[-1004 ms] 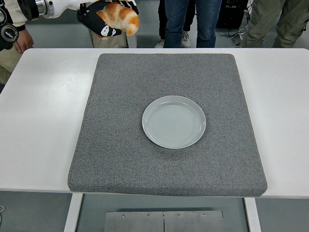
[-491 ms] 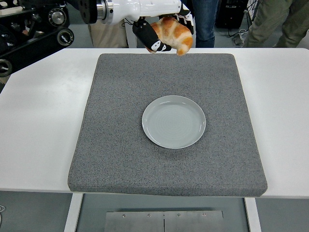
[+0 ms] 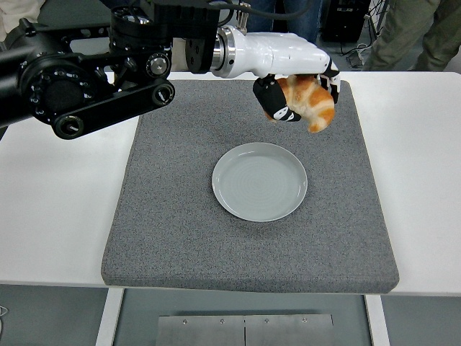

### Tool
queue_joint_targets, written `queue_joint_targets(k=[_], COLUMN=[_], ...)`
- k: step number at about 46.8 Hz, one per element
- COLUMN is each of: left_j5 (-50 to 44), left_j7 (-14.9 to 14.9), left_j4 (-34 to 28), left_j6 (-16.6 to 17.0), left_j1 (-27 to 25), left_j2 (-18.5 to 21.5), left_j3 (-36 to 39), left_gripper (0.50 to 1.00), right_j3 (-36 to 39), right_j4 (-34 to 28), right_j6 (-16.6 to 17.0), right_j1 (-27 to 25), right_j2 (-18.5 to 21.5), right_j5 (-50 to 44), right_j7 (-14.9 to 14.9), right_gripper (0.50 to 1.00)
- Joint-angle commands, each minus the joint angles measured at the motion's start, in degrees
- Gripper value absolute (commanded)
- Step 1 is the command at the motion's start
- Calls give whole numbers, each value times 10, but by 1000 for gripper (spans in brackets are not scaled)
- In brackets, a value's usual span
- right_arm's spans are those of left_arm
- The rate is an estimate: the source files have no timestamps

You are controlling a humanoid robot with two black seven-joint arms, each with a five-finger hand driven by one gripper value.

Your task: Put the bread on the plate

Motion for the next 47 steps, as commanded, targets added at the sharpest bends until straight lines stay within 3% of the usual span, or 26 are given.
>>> queue_joint_targets(k=[1,25,47], left_j5=[6,58,90], left_j7=[0,1,0], left_j4=[6,18,48], left_j6=[2,5,14], left_j1=[5,99,154], left_j2=[1,4,-13], left_j3=[19,21,20], left_gripper=[500,500,500], right_j3=[0,0,0], right_j4=[0,0,0], right_j6=[0,0,0], right_j1=[0,0,0], right_j2=[0,0,0], right_j5=[0,0,0], right_j7=[0,0,0], right_gripper=[1000,1000,1000])
